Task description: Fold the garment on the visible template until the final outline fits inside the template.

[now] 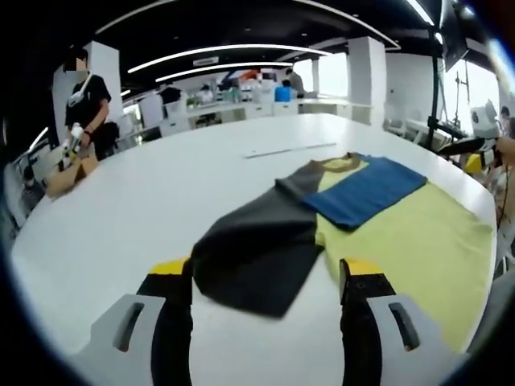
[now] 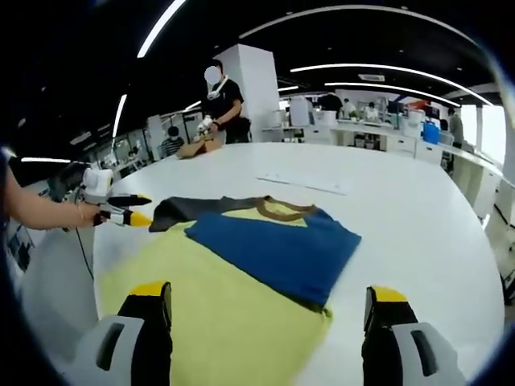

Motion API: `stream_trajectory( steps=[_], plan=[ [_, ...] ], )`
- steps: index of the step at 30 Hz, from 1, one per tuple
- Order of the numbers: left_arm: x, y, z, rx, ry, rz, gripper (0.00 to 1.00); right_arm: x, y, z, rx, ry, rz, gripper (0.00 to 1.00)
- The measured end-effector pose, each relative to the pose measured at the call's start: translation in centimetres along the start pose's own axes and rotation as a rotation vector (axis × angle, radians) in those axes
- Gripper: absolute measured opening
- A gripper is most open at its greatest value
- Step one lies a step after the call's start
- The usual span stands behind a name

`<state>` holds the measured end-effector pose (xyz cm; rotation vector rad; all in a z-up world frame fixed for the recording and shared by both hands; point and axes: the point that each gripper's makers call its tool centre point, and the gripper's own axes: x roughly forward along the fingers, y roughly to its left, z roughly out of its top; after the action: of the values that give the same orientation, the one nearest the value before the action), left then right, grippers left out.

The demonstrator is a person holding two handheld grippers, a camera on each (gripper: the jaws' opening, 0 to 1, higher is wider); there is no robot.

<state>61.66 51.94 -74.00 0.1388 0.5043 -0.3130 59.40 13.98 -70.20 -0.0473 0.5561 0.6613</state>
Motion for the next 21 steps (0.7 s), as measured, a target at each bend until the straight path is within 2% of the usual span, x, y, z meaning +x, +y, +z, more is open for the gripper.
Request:
stream_trajectory(
  steps=[6,13,19,21],
  plan=[
    [-0.2,1.5,-0.1,-0.022,-0.004,0.035,0.71,-1.0,1.2,0.4,-0.023,-0.007,0.031,0.99],
    [-0.5,3.4,-1.1,-0.051,0.02,0.07,0.68,-1.9,2.9,0.7,-0.047,-0.019,0.079,0.99],
    [-0.4,4.8,-1.8,-0.098,0.037,0.097,0.57,-2.5,3.2,0.8,-0.04,-0.03,0.075,0.99],
    [-0.3,5.4,-2.0,-0.092,0.044,0.114,0.5,-2.6,3.2,0.8,-0.031,-0.038,0.074,0.99]
  ],
)
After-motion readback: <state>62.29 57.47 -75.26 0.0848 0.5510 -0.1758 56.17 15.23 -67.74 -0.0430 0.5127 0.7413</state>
